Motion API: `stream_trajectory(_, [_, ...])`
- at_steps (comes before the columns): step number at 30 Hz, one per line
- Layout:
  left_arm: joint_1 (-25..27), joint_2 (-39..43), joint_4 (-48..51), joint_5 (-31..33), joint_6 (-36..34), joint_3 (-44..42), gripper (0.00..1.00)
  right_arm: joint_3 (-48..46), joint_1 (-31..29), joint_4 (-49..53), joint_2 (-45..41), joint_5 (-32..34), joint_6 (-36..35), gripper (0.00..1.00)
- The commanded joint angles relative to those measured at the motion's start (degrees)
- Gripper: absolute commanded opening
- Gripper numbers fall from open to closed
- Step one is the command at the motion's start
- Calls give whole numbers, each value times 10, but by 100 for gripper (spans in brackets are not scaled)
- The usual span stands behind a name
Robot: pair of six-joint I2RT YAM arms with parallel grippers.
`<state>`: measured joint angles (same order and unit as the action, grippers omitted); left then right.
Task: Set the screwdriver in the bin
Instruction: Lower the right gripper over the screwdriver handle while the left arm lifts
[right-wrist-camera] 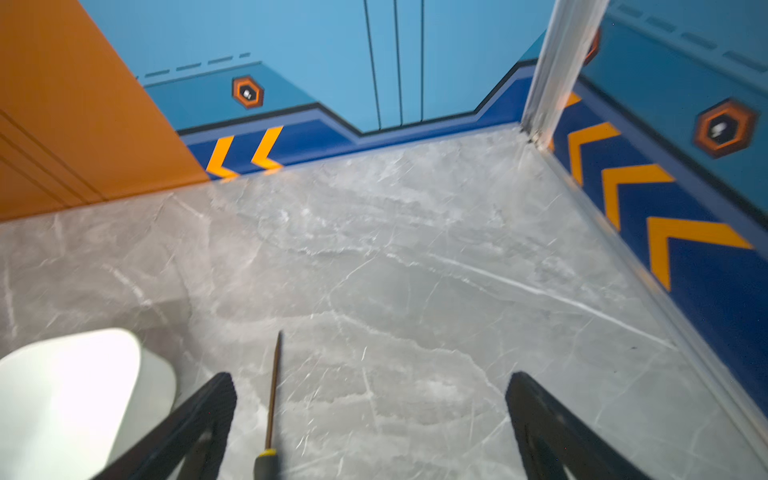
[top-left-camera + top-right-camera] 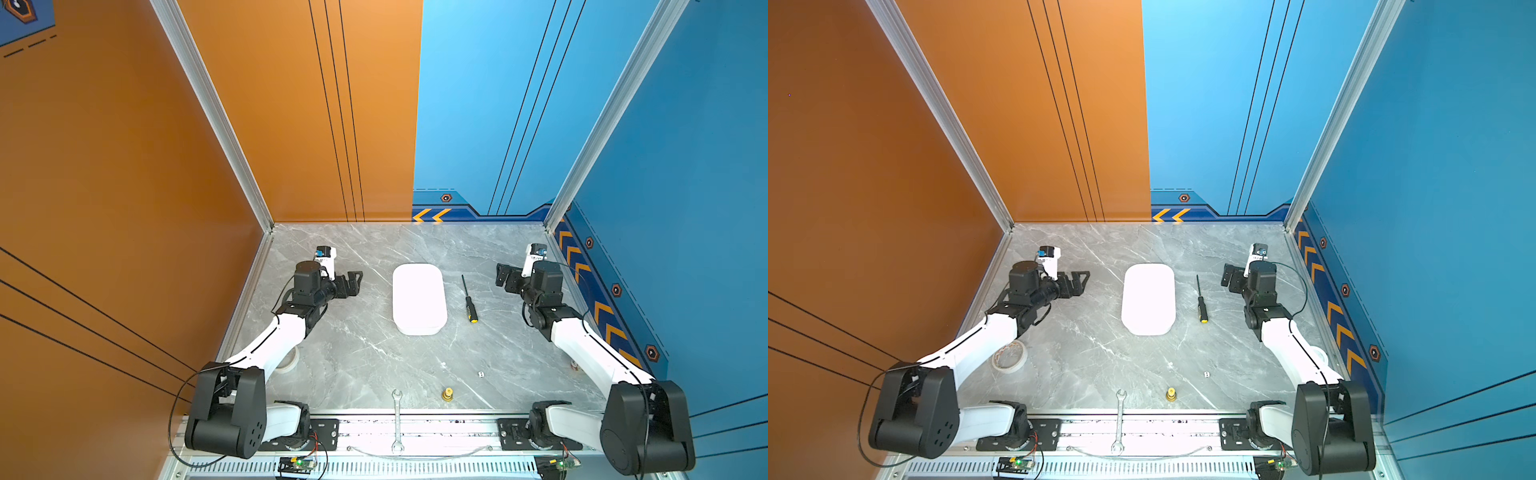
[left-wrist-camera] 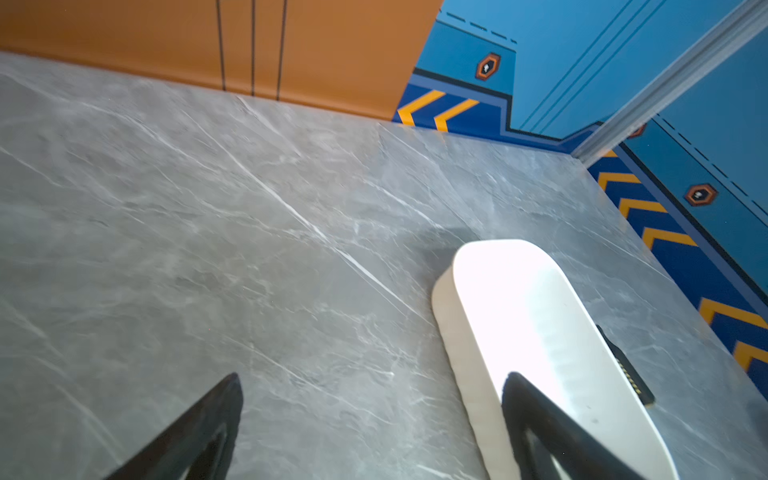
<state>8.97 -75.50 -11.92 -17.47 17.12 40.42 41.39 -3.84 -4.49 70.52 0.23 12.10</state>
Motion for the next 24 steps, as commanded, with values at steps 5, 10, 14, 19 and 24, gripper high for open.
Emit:
stream_trajectory(5, [29,-24,24,-97,92,-8,98,80,-52,247,83,-118,29,100])
stream_trajectory(10, [35,-19,33,-141,146,-17,98,112,-76,284,126,-105,26,100])
stream_trajectory(14, [39,-28,73,-154,164,-12,98,121,-83,292,152,-104,32,96])
stream_trajectory(19, [44,-45,85,-171,178,-11,98,140,-103,307,191,-78,37,94])
stream_trajectory(24, [50,-56,86,-185,182,-8,98,159,-125,312,219,-52,42,92])
